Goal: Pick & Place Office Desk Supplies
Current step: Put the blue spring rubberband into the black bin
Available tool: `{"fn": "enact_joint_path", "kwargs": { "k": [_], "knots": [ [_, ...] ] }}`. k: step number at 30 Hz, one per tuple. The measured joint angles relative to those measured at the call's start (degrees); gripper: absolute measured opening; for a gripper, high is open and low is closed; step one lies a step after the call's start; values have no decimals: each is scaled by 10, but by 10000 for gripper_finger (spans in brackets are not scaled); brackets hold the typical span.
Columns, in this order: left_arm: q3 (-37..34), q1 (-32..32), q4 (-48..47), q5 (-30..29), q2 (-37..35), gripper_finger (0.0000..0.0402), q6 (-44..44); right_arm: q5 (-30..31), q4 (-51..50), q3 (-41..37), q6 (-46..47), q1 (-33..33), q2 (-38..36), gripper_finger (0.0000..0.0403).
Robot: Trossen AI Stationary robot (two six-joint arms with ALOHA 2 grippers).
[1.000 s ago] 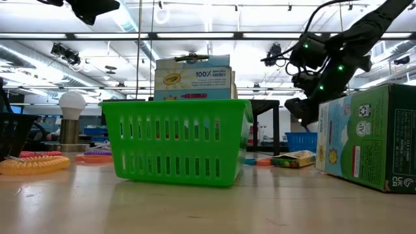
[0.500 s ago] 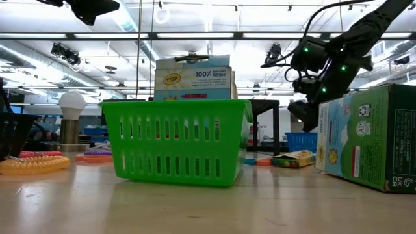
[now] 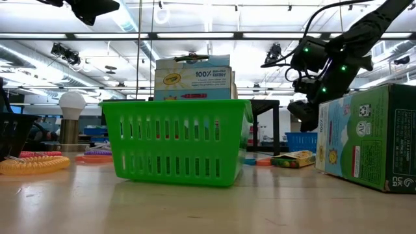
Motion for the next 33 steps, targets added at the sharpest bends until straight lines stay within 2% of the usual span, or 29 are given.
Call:
{"fn": "enact_joint_path", "kwargs": {
  "k": [4, 7, 11, 16, 21, 26, 33],
  "knots": [
    [0, 0, 0, 0, 0, 283, 0, 16, 0, 0, 3, 0, 0, 206],
    [0, 0, 0, 0, 0, 283, 0, 42, -2, 0, 6, 0, -7, 229],
    [0, 0, -2, 0, 0, 283, 0, 75, 2, 0, 1, 12, -41, 233],
    [0, 0, -4, 0, 0, 283, 1, 80, 12, 0, -27, 58, -107, 220],
    [0, 0, -4, 0, 0, 283, 2, -8, 14, 0, -66, 119, -156, 206],
    [0, 0, -4, 0, 0, 283, 2, -111, 13, 0, -91, 180, -165, 193],
    [0, 0, -3, 0, 0, 283, 2, -165, 13, 0, -66, 240, -165, 180]
  ]
}}
